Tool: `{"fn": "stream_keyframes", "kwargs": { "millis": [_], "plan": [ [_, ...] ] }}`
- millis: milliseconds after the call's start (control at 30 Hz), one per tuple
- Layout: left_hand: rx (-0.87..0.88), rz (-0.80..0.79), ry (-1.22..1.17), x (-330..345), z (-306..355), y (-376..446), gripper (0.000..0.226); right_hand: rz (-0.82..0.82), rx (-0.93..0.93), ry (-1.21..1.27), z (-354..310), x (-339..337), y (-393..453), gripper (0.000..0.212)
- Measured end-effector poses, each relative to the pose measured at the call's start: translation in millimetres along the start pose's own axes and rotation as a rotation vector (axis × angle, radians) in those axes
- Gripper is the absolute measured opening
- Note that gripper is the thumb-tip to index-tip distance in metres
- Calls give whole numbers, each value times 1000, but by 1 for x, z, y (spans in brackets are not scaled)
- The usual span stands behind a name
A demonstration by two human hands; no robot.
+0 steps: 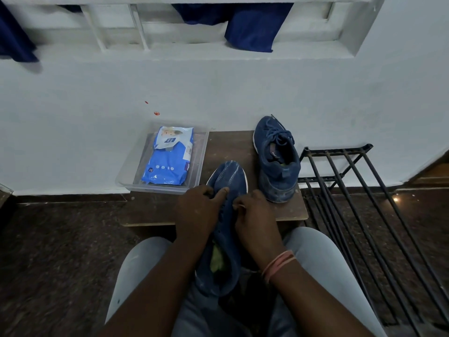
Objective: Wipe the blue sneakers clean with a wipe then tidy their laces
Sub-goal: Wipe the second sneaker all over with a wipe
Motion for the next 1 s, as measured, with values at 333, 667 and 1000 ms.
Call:
{"fn": "stream_keyframes", "kwargs": {
  "millis": [333,667,1000],
  "plan": [
    [14,27,-106,-1,-3,-5,46,87,131,13,18,-10,31,7],
    [-36,4,-162,4,-10,-2,42,-19,47,-76,4,-12,23,12],
    [-71,-5,-174,5,-12,1,39,-206,62,15,1,-8,12,20]
  ]
}}
Point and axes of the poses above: each hand's wrist, its own y-axis towards the middle knuckle, its own x-axis out of the palm, z = x × y, the point moved 7 cm from there along y, towards the middle knuckle, and after that the axes turned 2 degrees about -x, right-handed, at the moved point
